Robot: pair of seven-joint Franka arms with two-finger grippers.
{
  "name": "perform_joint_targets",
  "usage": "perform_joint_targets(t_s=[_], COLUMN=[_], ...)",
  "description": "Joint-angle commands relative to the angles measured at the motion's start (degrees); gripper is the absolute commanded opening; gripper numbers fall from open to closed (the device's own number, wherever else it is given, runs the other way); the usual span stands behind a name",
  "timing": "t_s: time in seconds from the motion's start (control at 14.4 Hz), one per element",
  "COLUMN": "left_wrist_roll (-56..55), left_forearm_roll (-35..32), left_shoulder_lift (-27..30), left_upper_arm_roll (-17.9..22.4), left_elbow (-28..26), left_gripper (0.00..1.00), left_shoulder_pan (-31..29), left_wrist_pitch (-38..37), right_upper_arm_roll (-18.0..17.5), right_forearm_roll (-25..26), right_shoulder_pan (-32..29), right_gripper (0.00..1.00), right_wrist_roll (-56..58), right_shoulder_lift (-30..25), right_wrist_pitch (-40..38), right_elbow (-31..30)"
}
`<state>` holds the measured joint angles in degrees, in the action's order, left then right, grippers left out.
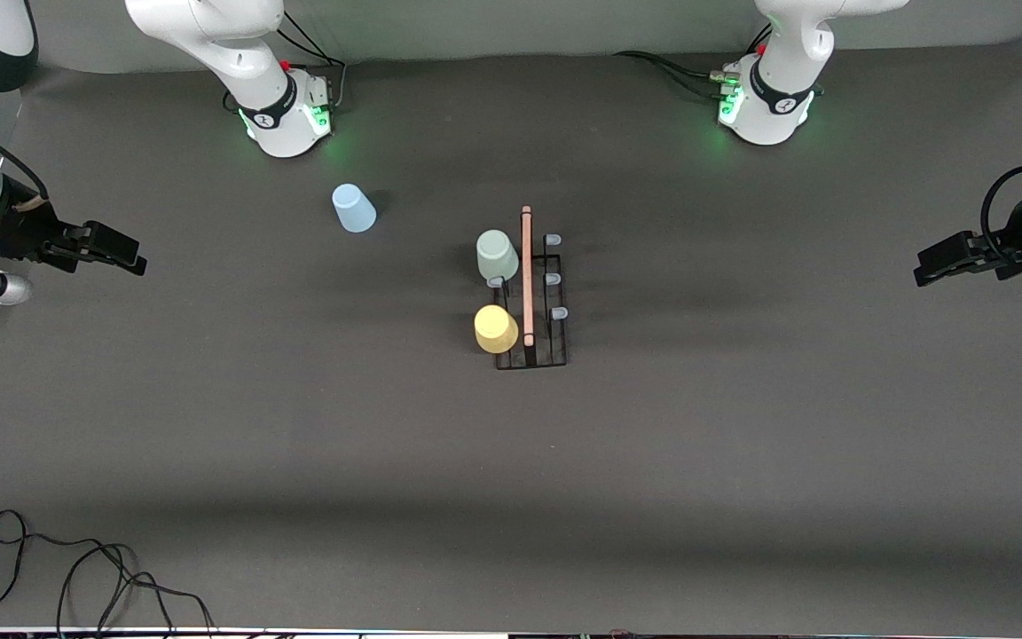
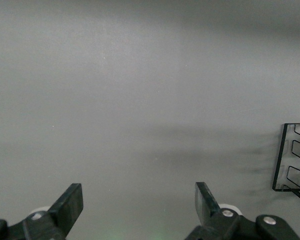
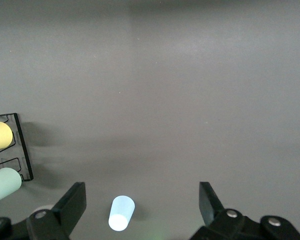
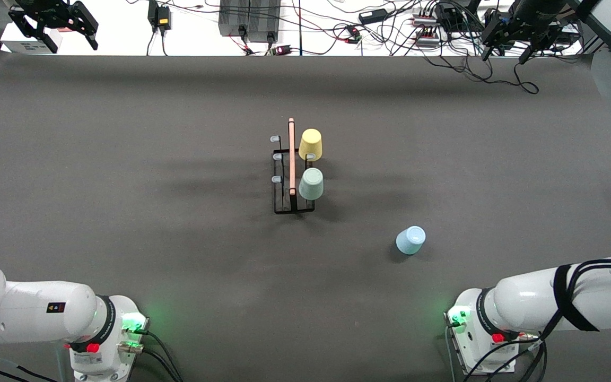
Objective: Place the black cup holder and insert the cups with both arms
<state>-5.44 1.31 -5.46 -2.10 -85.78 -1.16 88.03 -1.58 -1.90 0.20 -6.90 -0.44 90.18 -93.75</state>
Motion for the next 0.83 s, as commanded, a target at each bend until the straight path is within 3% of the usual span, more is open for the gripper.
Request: perform_joint_targets(t_s=[0.0,0.76], left_wrist_roll=[-0.71,-0.71], left_forearm_roll=[-0.52,-0.52], left_shoulder_lift=[-0.43,-0.43], left_upper_arm_roll=[0.17,0.17], left_elbow=[1.23,1.23], left_gripper=[1.00,1.00], left_shoulder_pan=[0.28,0.54], left_wrist_pitch=[-1.29,-1.11], right_upper_arm_roll=[1.39,1.93], right_forearm_roll=[3.21,3.13], right_shoulder_pan=[2.16,2.97], right_gripper=[1.00,1.00], right_wrist_roll=[1.72,1.54], right_shoulder_lift=[-1.32,-0.70], right_wrist_pitch=[-0.09,-0.36], right_elbow=[-0.73,-0.82])
